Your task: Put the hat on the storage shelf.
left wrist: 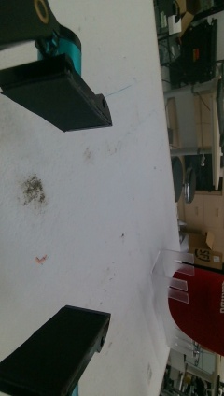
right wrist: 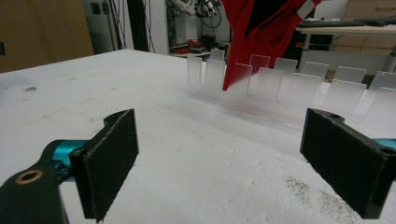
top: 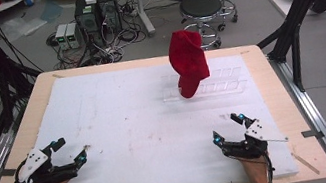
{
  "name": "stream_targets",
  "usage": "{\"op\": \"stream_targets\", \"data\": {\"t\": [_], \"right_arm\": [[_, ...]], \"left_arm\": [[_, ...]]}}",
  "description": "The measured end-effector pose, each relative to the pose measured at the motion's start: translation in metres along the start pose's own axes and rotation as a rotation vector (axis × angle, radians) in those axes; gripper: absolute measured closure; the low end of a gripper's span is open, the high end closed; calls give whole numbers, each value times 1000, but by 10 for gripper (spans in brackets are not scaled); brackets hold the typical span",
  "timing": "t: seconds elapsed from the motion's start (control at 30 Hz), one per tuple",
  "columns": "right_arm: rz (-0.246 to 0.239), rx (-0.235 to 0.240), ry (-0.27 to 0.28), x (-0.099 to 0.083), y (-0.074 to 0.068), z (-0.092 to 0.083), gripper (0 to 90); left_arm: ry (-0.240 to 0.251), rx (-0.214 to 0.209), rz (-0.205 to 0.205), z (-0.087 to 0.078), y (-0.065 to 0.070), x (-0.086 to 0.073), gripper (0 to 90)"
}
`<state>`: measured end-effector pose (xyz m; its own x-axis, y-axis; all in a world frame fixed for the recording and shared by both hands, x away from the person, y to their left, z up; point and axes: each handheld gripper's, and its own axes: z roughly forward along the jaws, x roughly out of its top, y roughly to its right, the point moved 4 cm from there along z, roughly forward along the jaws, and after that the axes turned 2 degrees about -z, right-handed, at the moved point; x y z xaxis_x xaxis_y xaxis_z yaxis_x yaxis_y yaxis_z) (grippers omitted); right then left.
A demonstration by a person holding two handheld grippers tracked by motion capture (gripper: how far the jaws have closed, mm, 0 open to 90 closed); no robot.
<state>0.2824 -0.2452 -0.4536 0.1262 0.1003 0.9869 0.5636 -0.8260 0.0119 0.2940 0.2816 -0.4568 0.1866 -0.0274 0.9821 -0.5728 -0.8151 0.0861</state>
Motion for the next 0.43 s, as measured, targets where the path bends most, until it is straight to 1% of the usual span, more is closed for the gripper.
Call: {"op": "stream_targets", "data": {"t": [0.13,0.27,0.3,0.43], "right_arm": [[-13,-7,6,-3,-2,1,104],[-8,-10,15,-3,-1,0,104],[-3,-14,20,-3,-1,-1,104],[-8,-37,39,-4,-1,-3,104]], "left_arm": [[4,3,7,0,0,0,72],[4,2,0,0,0,0,72],[5,1,-1,0,0,0,72],[6,7,3,-1,0,0,72]]}}
